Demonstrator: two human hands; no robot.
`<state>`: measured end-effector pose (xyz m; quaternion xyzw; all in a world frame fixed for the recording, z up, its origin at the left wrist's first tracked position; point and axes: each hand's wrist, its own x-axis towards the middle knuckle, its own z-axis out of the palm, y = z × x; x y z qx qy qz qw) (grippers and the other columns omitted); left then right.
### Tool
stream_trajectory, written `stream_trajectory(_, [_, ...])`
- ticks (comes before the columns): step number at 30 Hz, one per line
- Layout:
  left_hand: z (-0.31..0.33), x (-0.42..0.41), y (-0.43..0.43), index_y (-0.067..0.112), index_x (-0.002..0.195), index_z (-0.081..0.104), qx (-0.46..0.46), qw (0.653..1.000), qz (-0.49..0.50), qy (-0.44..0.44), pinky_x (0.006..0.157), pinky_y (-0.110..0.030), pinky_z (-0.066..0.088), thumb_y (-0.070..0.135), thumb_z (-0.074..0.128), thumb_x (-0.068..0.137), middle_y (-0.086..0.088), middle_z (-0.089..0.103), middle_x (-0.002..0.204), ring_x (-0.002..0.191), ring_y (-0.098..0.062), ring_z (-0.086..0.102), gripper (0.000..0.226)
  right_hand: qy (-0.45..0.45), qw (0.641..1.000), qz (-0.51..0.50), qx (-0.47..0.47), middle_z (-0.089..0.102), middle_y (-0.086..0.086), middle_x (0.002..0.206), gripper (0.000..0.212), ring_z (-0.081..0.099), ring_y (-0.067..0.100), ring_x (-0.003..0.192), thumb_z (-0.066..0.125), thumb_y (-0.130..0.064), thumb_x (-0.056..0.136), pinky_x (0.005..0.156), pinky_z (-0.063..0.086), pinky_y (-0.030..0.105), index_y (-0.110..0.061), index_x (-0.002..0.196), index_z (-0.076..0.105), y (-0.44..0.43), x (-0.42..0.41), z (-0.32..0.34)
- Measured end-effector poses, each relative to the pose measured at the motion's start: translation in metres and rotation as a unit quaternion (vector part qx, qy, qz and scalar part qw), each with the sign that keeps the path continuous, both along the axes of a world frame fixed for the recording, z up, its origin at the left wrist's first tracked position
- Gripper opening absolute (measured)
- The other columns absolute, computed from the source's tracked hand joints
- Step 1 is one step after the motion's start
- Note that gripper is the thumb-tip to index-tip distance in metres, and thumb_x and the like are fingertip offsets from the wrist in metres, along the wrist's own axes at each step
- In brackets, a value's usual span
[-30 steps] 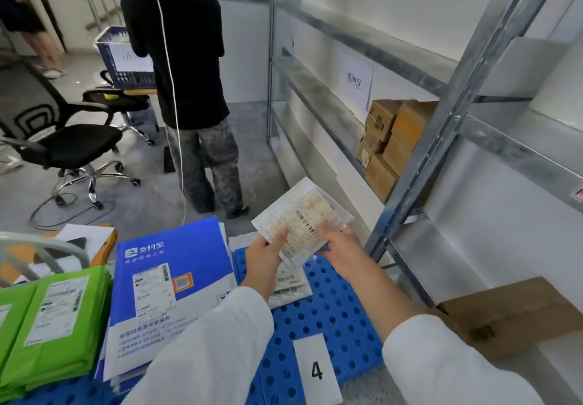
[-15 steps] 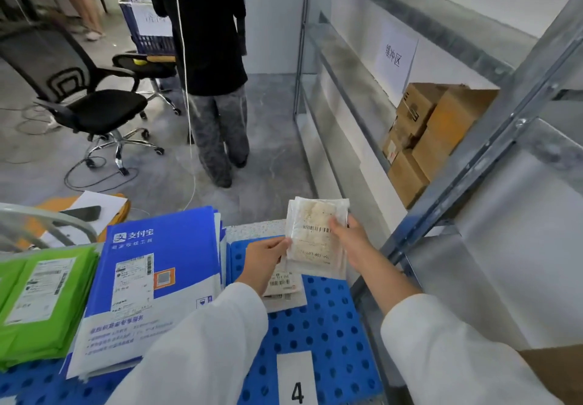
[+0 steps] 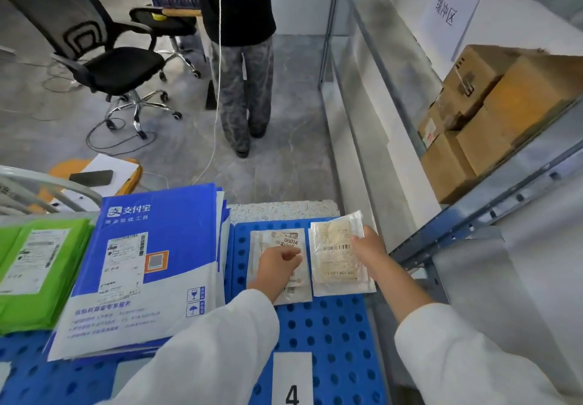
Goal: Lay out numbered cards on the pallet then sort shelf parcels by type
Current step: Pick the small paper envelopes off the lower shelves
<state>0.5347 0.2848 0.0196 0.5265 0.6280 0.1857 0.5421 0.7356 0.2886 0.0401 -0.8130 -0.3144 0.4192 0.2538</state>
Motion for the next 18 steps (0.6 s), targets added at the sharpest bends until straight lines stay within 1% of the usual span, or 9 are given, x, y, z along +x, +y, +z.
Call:
stream_trajectory(2, [-0.007,0.002,0.0,0.018,0.116,0.069,0.016,1.0,-0.009,0.022,0.096,-0.026,0.048,0.019,0.063,0.091,0.004,0.069,0.111,0.099,-0.009,0.062,0.026,-0.008,1.0,0.004,-0.021,0.058,0.005,0.103,0.029,0.057,0.019,0.085,0.035,-0.012,0.099,0.063,0.046,0.028,-0.01,0.125,0.047,0.001,-0.002,-0.012])
stream_trajectory(3, [-0.01,0.003,-0.001,0.018,0.116,0.069,0.024,0.999,-0.011,0.03,0.097,-0.026,0.048,0.017,0.063,0.091,0.004,0.068,0.111,0.1,-0.009,0.062,0.026,-0.007,1.0,0.003,-0.03,0.058,0.005,0.105,0.029,0.058,0.02,0.087,0.036,-0.013,0.099,0.064,0.048,0.029,-0.01,0.126,0.046,0.002,-0.002,-0.018])
stream_trajectory(5, [-0.015,0.003,-0.002,0.016,0.116,0.069,0.038,0.998,-0.014,0.045,0.093,-0.022,0.048,0.015,0.062,0.091,0.002,0.067,0.112,0.099,-0.01,0.061,0.026,-0.002,0.999,0.016,-0.043,0.057,0.007,0.121,0.033,0.059,0.026,0.104,0.042,-0.016,0.098,0.078,0.052,0.034,-0.01,0.131,0.044,0.002,-0.003,-0.029])
stream_trajectory(7, [-0.019,0.0,-0.002,0.014,0.118,0.067,0.036,0.997,-0.022,0.061,0.086,-0.019,0.048,0.013,0.061,0.092,0.001,0.066,0.114,0.098,-0.011,0.06,0.027,0.017,0.996,0.067,-0.053,0.058,0.006,0.127,0.037,0.058,0.026,0.113,0.054,-0.017,0.095,0.088,0.05,0.034,-0.012,0.131,0.047,0.001,-0.002,-0.037])
stream_trajectory(9, [-0.023,-0.003,-0.003,0.014,0.118,0.068,0.037,0.995,-0.036,0.081,0.089,-0.025,0.052,0.014,0.06,0.092,0.0,0.066,0.116,0.099,-0.013,0.062,0.027,0.018,0.99,0.129,-0.062,0.061,0.002,0.123,0.047,0.058,0.021,0.115,0.069,-0.016,0.086,0.092,0.049,0.035,-0.016,0.129,0.05,0.001,0.0,-0.042])
stream_trajectory(11, [-0.022,-0.005,-0.005,0.015,0.117,0.068,0.043,0.993,-0.049,0.097,0.093,-0.033,0.053,0.015,0.059,0.092,0.0,0.066,0.117,0.103,-0.014,0.062,0.026,-0.009,0.984,0.161,-0.072,0.06,0.0,0.123,0.06,0.059,0.02,0.115,0.079,-0.023,0.076,0.092,0.05,0.035,-0.019,0.127,0.048,0.002,0.0,-0.043])
stream_trajectory(13, [-0.018,-0.004,-0.007,0.015,0.119,0.066,0.06,0.989,-0.067,0.115,0.097,-0.031,0.049,0.016,0.058,0.093,0.001,0.065,0.121,0.108,-0.013,0.06,0.028,-0.063,0.98,0.175,-0.077,0.057,0.0,0.124,0.065,0.057,0.021,0.114,0.081,-0.032,0.073,0.091,0.049,0.033,-0.018,0.127,0.046,0.003,-0.002,-0.043])
stream_trajectory(15, [-0.012,-0.004,-0.009,0.015,0.121,0.065,0.077,0.986,-0.081,0.123,0.1,-0.029,0.046,0.018,0.058,0.094,0.001,0.063,0.124,0.113,-0.013,0.057,0.029,-0.127,0.972,0.184,-0.068,0.056,-0.001,0.121,0.062,0.058,0.021,0.11,0.078,-0.038,0.075,0.09,0.05,0.033,-0.019,0.125,0.047,0.003,-0.004,-0.039])
stream_trajectory(18, [0.008,-0.004,-0.008,0.017,0.124,0.062,0.105,0.979,-0.105,0.137,0.1,-0.027,0.044,0.021,0.054,0.096,0.002,0.058,0.13,0.115,-0.016,0.056,0.029,-0.174,0.954,0.237,-0.054,0.064,-0.004,0.112,0.043,0.062,0.016,0.096,0.072,-0.044,0.077,0.085,0.055,0.038,-0.026,0.113,0.055,0.003,-0.007,-0.02])
